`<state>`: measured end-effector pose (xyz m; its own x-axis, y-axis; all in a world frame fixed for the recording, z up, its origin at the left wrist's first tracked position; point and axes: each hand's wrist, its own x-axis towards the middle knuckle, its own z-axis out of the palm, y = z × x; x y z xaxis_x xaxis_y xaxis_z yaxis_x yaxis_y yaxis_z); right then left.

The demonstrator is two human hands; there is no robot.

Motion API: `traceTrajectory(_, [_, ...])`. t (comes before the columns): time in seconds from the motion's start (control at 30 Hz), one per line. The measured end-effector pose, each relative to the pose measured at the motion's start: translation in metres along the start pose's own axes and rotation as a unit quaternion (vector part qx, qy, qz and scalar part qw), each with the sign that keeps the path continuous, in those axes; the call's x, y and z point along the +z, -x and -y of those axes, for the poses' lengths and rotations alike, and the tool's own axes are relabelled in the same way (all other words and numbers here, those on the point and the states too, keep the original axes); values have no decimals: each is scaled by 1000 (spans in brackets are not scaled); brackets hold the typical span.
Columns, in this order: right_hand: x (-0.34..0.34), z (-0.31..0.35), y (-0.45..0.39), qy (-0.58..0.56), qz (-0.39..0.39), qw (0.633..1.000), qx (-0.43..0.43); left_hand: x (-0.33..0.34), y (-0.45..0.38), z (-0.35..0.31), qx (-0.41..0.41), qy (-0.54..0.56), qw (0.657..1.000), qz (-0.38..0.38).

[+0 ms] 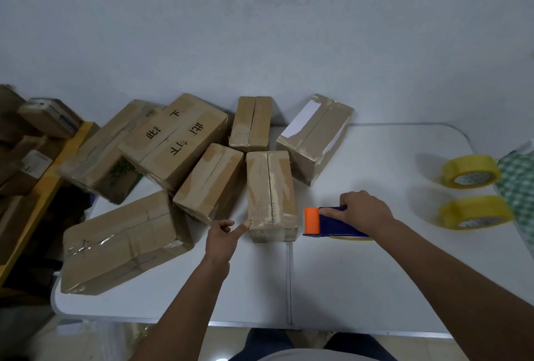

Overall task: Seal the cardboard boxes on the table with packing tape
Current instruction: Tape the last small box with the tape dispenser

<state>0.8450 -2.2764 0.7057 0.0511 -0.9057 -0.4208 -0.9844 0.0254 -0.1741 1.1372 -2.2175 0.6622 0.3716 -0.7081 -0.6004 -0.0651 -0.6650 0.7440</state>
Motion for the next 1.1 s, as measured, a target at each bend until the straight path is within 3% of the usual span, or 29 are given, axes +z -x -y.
traceTrajectory(0.27, [4,4,-3,15,1,1000,-1,-8,-7,8,17,-16,1000,6])
traceTrajectory(0.47, [-4,5,-2,39,3,999,-3,-30,-7,10,100,-188,975,-63])
traceTrajectory(0.57, [-5,7,-3,41,-2,999,-6,-25,12,6,315,-302,896,-81])
traceTrajectory(0.67, [-1,10,-5,34,-1,999,-14,-5,21,9,520,-400,755,19])
traceTrajectory(0.73, [1,10,-5,27,0,1000,-12,2,15,19,576,-476,658,90])
traceTrajectory(0.77, [1,9,-4,25,1,1000,-10,2,10,23,581,-504,631,100])
traceTrajectory(0.93, [9,14,4,12,14,1000,-7,-9,-11,13,601,-506,606,127])
traceTrajectory(1.1, [21,12,9,-26,16,1000,-4,22,-12,-24,576,-457,663,142])
